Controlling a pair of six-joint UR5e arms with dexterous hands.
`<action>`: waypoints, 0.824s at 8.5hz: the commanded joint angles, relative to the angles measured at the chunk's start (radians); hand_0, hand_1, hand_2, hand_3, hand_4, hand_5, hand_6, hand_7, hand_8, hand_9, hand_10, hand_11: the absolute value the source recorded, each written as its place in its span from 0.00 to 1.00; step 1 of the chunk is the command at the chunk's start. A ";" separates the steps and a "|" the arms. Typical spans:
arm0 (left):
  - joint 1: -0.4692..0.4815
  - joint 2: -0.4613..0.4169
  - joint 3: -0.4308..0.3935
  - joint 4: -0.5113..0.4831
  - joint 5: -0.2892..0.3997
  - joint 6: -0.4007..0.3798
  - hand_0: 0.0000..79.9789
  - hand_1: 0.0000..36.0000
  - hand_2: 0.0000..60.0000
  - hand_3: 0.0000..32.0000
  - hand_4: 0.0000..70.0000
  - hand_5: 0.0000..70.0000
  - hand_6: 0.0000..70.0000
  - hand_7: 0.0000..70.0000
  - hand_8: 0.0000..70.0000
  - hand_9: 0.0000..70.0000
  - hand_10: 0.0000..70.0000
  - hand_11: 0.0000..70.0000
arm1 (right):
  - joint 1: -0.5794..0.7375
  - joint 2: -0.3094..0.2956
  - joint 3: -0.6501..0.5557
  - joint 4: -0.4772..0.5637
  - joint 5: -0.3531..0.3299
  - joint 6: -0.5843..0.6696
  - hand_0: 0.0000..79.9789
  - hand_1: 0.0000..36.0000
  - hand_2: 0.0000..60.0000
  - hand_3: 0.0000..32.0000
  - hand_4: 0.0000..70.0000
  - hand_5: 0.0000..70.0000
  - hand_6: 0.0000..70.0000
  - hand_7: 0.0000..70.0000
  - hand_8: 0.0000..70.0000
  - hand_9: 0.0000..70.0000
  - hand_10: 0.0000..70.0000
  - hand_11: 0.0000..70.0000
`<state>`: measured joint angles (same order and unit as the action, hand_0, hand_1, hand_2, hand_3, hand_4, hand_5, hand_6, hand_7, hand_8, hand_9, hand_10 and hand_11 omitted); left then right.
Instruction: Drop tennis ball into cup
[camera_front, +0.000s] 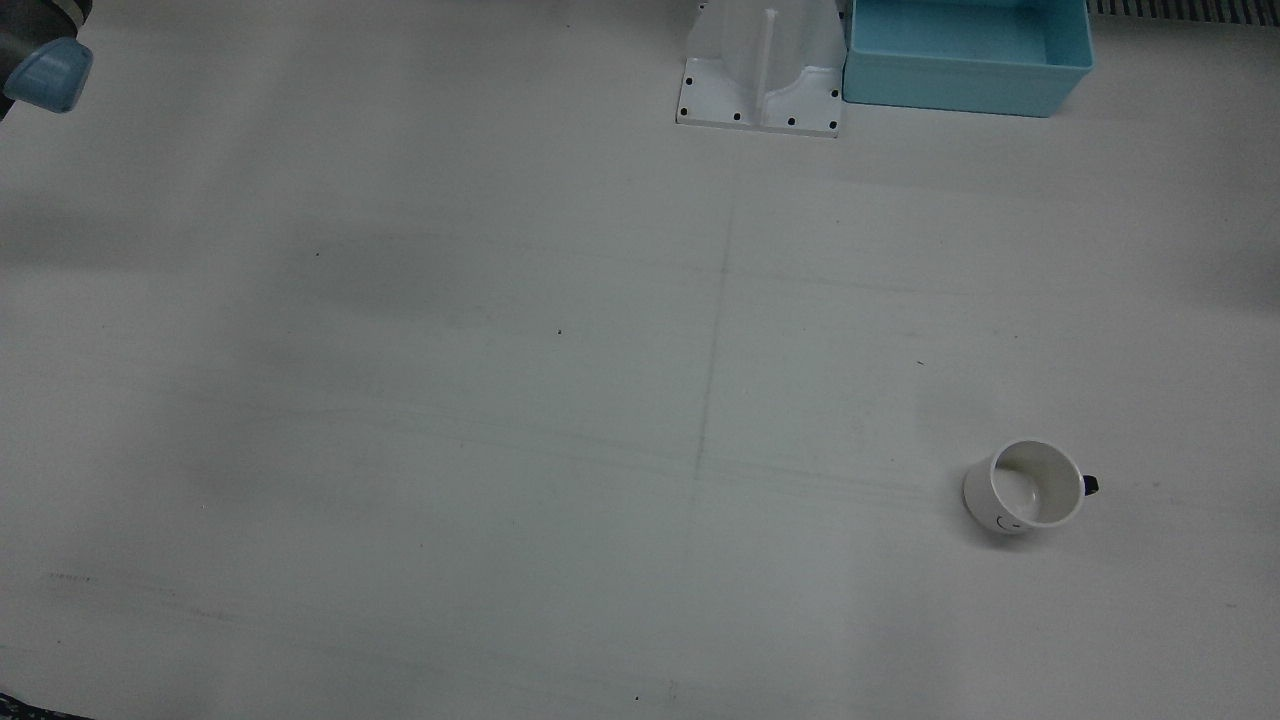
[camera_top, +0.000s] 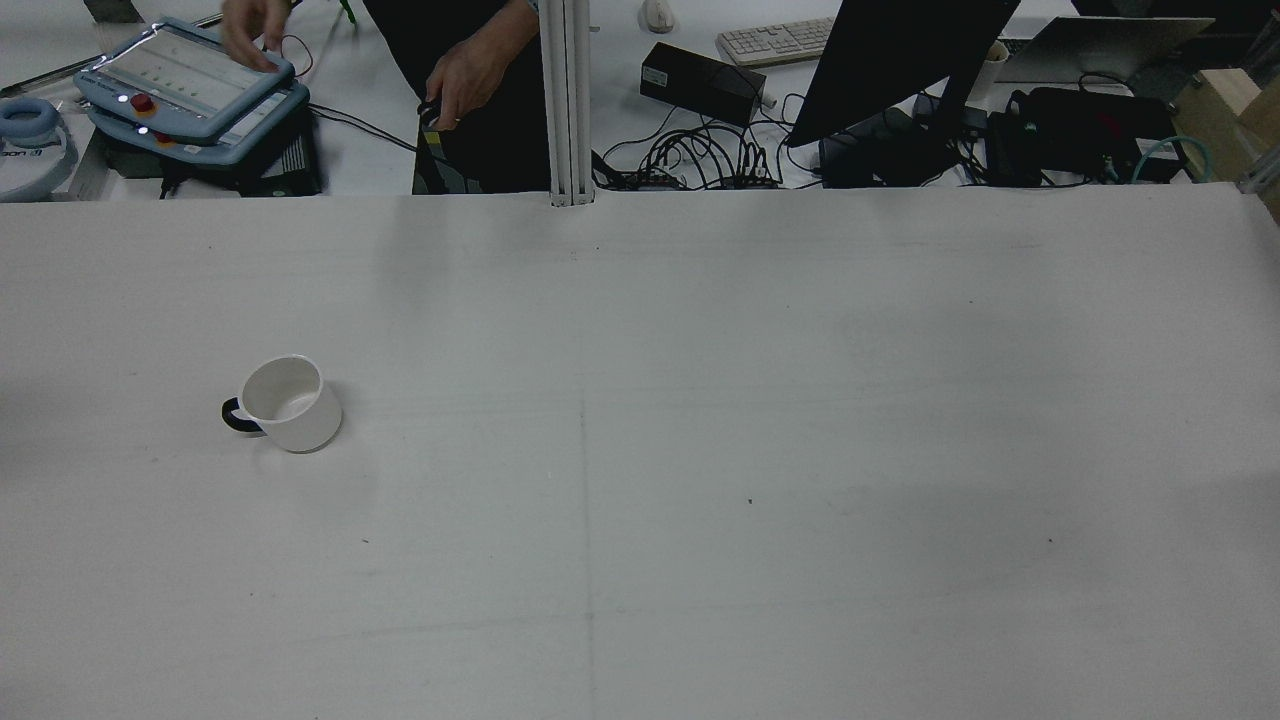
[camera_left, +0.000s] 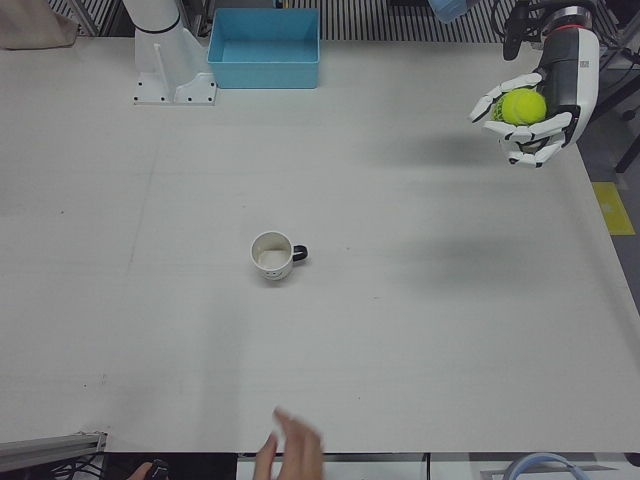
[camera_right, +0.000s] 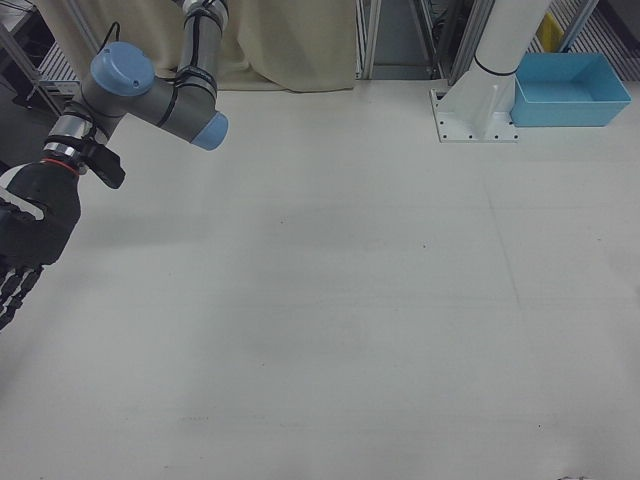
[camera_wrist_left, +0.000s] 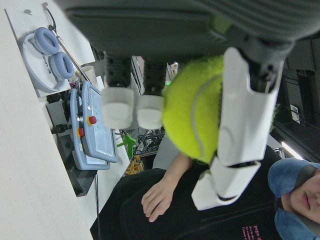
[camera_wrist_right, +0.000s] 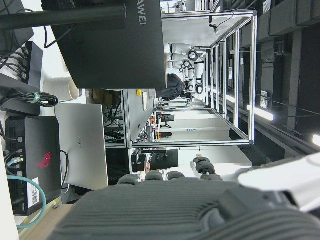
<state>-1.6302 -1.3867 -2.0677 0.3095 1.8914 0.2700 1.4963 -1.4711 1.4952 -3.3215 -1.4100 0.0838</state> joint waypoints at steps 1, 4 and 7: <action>0.001 0.000 0.001 -0.001 0.000 0.000 0.77 1.00 1.00 0.00 1.00 0.36 0.54 1.00 1.00 1.00 1.00 1.00 | -0.001 0.000 -0.001 0.000 0.000 0.001 0.00 0.00 0.00 0.00 0.00 0.00 0.00 0.00 0.00 0.00 0.00 0.00; 0.000 0.000 0.006 -0.001 0.000 0.000 0.77 1.00 1.00 0.00 1.00 0.36 0.52 1.00 1.00 1.00 1.00 1.00 | -0.001 0.000 -0.001 0.000 0.000 -0.001 0.00 0.00 0.00 0.00 0.00 0.00 0.00 0.00 0.00 0.00 0.00 0.00; -0.006 0.000 0.009 -0.001 0.000 -0.002 0.77 1.00 1.00 0.00 1.00 0.35 0.52 1.00 1.00 1.00 1.00 1.00 | -0.001 0.000 0.000 0.000 0.000 0.001 0.00 0.00 0.00 0.00 0.00 0.00 0.00 0.00 0.00 0.00 0.00 0.00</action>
<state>-1.6308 -1.3867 -2.0594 0.3083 1.8915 0.2695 1.4956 -1.4711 1.4941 -3.3211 -1.4097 0.0829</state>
